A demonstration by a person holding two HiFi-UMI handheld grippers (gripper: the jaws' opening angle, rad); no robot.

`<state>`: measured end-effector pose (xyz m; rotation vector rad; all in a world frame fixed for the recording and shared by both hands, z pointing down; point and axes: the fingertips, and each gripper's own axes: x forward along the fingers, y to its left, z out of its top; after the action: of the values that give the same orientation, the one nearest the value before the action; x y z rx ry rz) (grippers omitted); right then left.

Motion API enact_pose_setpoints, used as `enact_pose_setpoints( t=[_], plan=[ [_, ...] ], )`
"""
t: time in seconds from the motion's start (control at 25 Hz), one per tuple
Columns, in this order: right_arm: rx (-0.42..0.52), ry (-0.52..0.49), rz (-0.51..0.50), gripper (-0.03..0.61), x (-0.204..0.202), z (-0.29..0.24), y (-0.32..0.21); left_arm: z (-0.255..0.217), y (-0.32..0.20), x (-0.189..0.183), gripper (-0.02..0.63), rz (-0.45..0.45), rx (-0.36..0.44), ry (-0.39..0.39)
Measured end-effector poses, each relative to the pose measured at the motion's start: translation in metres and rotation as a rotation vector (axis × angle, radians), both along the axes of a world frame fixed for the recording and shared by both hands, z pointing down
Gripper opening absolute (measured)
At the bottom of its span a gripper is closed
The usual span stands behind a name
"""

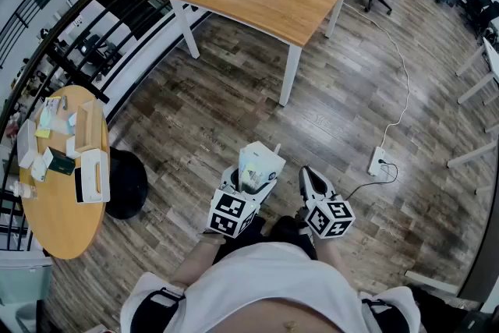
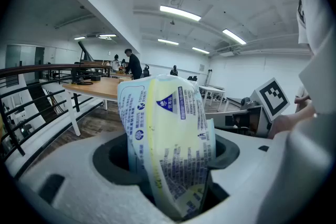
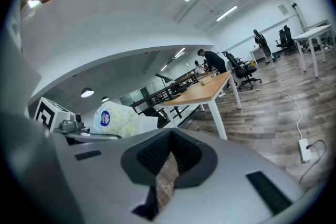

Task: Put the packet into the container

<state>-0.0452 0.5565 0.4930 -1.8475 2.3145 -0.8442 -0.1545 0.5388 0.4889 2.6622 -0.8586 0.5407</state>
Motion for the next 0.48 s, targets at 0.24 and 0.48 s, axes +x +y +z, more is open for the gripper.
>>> enact_pose_setpoints(
  t=[0.24, 0.48],
  plan=[
    [0.025, 0.004, -0.012, 0.011, -0.009, -0.011, -0.009, -0.015, -0.010, -0.002, 0.341, 0.023, 0.047, 0.022],
    [0.050, 0.020, -0.019, 0.011, -0.016, -0.021, -0.018, -0.027, -0.018, -0.005, 0.341, 0.036, 0.075, 0.033]
  ],
)
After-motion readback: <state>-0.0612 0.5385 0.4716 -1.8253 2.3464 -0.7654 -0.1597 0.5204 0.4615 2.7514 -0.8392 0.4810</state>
